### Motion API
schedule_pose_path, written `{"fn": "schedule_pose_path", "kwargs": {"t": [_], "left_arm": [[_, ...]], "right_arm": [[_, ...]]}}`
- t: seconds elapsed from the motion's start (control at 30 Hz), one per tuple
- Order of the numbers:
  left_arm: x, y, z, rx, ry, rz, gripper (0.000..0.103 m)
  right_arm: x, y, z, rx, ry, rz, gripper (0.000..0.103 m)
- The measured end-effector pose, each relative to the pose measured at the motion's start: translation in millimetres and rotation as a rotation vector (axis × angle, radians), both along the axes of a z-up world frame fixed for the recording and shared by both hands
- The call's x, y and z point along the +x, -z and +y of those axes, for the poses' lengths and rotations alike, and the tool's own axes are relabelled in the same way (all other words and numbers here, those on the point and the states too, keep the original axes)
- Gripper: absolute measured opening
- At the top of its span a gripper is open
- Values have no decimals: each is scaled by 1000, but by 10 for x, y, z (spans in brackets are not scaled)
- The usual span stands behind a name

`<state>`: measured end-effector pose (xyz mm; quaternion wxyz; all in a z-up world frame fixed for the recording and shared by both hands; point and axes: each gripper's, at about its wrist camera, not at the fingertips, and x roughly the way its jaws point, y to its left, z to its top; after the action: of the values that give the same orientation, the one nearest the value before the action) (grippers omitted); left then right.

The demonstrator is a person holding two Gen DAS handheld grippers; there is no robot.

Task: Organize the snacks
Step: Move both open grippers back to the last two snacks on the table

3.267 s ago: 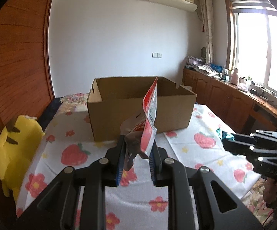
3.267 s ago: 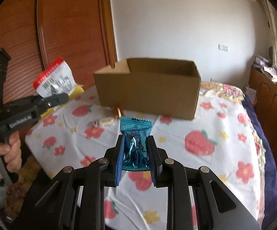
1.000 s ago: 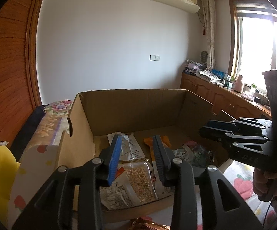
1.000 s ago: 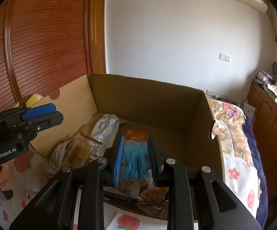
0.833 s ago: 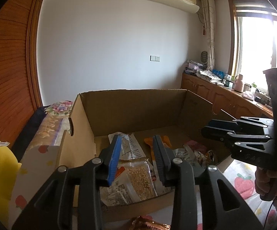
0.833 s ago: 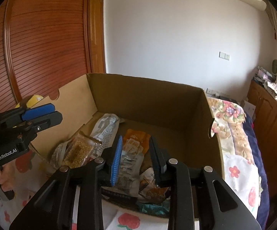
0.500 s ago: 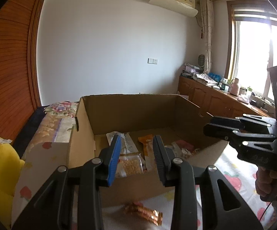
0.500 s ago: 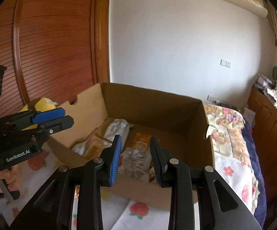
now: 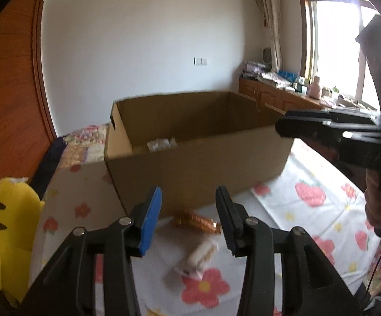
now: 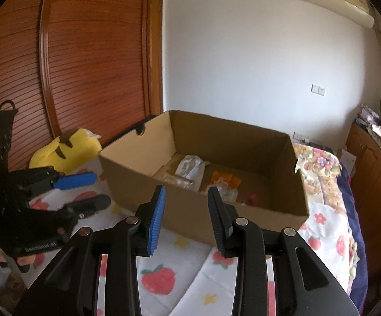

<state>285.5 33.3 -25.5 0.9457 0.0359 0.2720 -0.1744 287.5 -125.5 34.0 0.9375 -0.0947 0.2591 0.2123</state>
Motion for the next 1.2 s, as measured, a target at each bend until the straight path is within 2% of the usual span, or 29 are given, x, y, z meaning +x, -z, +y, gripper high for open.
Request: {"fn": "schedule_pose_path", "kwargs": {"t": [0.23, 0.33, 0.67, 0.83, 1.13, 1.2], "left_arm": [[-80, 214, -30, 36, 11, 78, 46], [-48, 339, -58, 52, 48, 133, 48], [123, 552, -173, 121, 103, 238, 48], [215, 625, -205, 129, 121, 295, 48], [247, 701, -161, 116, 127, 323, 47], [229, 705, -137, 123, 121, 316, 41]], "right_arm": [[-159, 110, 76, -6, -11, 24, 33], [-184, 164, 102, -7, -11, 37, 34], [-169, 368, 117, -21, -6, 86, 35], [-117, 429, 117, -23, -7, 106, 35], [23, 585, 165, -35, -26, 160, 36], [72, 623, 189, -34, -31, 177, 36]]}}
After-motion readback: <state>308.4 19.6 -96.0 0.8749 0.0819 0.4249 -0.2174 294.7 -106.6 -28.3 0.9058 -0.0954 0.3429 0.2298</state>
